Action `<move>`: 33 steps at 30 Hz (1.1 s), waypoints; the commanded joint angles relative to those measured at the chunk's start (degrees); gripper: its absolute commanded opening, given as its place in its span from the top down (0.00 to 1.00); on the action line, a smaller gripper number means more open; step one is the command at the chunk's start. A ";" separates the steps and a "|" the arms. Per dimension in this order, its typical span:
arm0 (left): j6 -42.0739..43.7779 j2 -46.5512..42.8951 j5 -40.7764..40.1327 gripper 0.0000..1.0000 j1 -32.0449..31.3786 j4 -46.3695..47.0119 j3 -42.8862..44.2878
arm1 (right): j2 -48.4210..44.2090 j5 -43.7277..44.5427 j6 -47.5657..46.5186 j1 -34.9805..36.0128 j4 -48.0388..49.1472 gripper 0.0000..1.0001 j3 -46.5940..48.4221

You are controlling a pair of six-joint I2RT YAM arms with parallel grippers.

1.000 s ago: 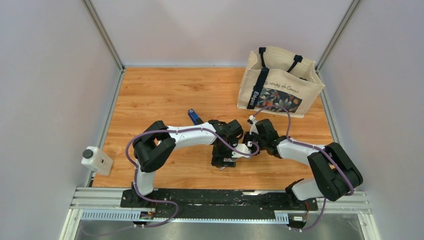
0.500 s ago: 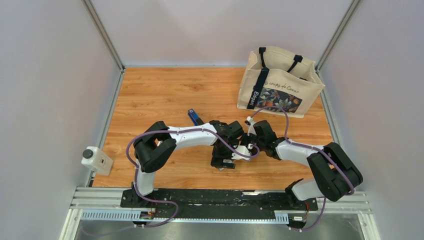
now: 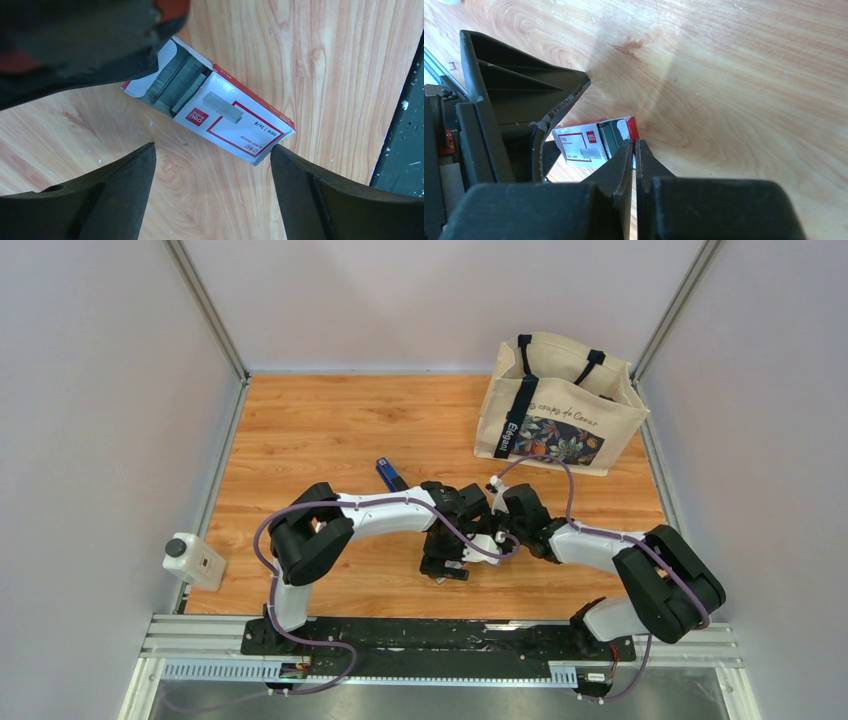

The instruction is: Unload the staples from the stapler

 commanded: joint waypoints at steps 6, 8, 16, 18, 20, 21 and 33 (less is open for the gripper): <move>-2.44 2.30 -1.88 0.09 0.73 4.79 1.17 | -1.32 -2.82 1.85 3.81 0.95 0.88 -0.96; -2.79 2.03 -2.58 0.08 0.82 6.01 0.82 | -1.32 -3.35 1.94 3.81 1.21 0.86 -1.14; -6.48 0.18 -2.94 0.09 3.63 12.08 0.64 | -1.85 -4.76 2.99 4.16 2.44 0.85 -1.84; -5.79 0.27 -2.24 0.09 4.24 12.35 0.29 | -1.59 -5.10 3.08 4.16 2.88 0.85 -1.84; -5.26 0.27 -2.24 0.08 4.33 14.27 -0.59 | -1.15 -5.81 3.78 4.07 3.67 0.85 -2.28; -5.08 0.18 -1.80 0.08 4.33 14.98 -1.11 | -0.88 -6.07 4.13 4.16 4.89 0.85 -2.46; -8.77 -2.44 -2.59 0.08 8.37 23.33 -5.06 | -2.38 -2.83 5.89 4.87 2.63 0.82 -4.04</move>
